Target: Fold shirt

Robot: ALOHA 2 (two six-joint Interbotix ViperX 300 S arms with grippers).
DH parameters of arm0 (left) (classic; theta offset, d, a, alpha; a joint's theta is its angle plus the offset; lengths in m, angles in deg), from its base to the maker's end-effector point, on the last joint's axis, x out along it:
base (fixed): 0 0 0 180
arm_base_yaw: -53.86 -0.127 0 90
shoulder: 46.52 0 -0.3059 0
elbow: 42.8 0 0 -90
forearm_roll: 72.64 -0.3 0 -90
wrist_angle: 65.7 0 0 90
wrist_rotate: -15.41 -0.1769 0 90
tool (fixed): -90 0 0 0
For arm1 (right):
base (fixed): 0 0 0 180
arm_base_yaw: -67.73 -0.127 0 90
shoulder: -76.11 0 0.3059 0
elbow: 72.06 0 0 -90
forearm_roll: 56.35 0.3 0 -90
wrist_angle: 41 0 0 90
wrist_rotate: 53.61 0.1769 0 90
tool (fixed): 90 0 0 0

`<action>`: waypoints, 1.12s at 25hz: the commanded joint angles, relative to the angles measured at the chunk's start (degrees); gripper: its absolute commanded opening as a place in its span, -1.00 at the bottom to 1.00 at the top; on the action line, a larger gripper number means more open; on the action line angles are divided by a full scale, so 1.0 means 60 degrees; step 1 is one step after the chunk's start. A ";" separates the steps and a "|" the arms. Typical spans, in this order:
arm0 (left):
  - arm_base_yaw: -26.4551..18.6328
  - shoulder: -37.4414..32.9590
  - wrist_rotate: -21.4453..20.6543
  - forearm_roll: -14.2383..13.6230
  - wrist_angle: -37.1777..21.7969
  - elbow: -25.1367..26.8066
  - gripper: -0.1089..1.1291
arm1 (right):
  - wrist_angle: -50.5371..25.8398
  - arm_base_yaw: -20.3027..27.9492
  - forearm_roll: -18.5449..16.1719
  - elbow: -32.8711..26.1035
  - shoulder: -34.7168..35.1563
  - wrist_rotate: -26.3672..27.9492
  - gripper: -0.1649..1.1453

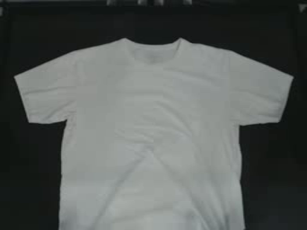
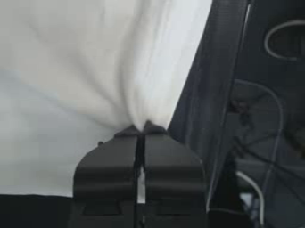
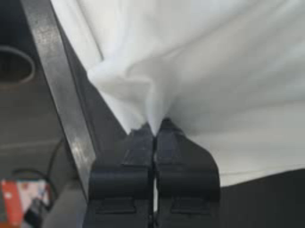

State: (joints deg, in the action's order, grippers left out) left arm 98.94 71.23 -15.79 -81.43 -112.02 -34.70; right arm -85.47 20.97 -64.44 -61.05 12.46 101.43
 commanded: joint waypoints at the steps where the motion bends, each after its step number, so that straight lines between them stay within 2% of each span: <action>1: 0.0190 -0.0776 0.0513 -0.0645 -0.0776 -0.0396 -0.73 | -0.0205 -0.0176 -0.0146 -0.0088 -0.0601 0.0220 -0.64; 3: 0.0381 -0.1055 0.1025 -0.1172 -0.1567 -0.0659 -0.73 | -0.0659 -0.0234 -0.0396 -0.0132 -0.0937 0.0454 -0.64; 6: 0.0601 -0.1406 0.1567 -0.1699 -0.2417 -0.0923 -0.73 | -0.1523 -0.0381 -0.1128 -0.0146 -0.1479 0.1040 -0.64; 11: 0.0791 -0.1743 0.1875 -0.1875 -0.3457 -0.1157 -0.73 | -0.2520 -0.0615 -0.1978 -0.0132 -0.2373 0.1743 -0.64; 16: 0.0791 -0.2153 0.1860 -0.1904 -0.4526 -0.1377 -0.73 | -0.3340 -0.0630 -0.2065 -0.0073 -0.3018 0.1714 -0.64; 24: 0.0718 -0.3003 0.1699 -0.2827 -0.6035 -0.1597 -0.73 | -0.4453 -0.0483 -0.2432 0.0059 -0.4146 0.1553 -0.64; 28: 0.0381 -0.3530 0.1157 -0.3062 -0.6636 -0.1509 -0.73 | -0.4907 -0.0073 -0.2432 0.0337 -0.4863 0.1113 -0.64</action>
State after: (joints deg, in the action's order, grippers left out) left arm 101.85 54.89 -8.23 -99.10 -150.60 -42.87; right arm -113.95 19.74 -78.85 -59.03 -13.64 108.81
